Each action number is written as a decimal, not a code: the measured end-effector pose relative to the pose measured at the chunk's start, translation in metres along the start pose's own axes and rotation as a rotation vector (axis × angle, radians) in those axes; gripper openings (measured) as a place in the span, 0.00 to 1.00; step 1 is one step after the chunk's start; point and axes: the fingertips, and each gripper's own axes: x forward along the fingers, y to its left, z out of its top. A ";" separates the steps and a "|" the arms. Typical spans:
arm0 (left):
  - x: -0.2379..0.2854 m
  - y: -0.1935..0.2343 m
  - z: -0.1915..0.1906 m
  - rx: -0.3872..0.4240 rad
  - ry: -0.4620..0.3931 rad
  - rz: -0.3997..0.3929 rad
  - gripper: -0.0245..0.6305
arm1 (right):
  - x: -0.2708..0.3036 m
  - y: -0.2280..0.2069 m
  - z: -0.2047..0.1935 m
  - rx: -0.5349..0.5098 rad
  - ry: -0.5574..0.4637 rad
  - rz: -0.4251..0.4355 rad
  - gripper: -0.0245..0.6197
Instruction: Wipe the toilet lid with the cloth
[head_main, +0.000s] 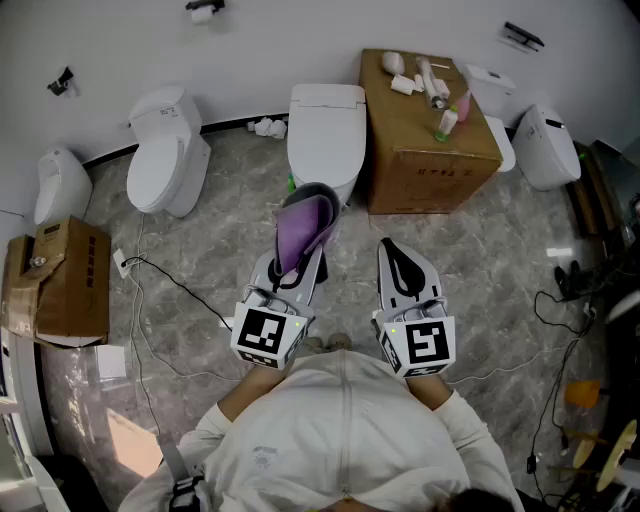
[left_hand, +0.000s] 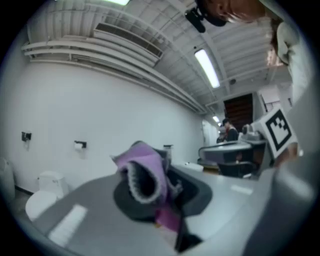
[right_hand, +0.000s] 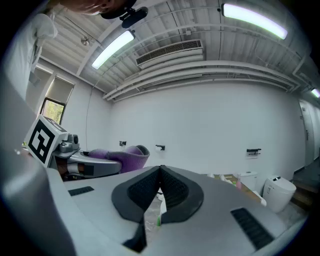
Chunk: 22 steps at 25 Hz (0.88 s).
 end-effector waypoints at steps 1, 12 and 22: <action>0.001 -0.001 0.000 0.001 0.000 0.001 0.11 | 0.000 -0.001 -0.001 -0.002 0.000 0.000 0.05; 0.011 -0.005 -0.002 -0.003 0.009 0.038 0.11 | 0.005 -0.016 -0.008 0.001 0.006 0.031 0.05; 0.024 -0.017 -0.007 -0.018 0.008 0.089 0.11 | -0.003 -0.043 -0.019 0.020 0.012 0.070 0.05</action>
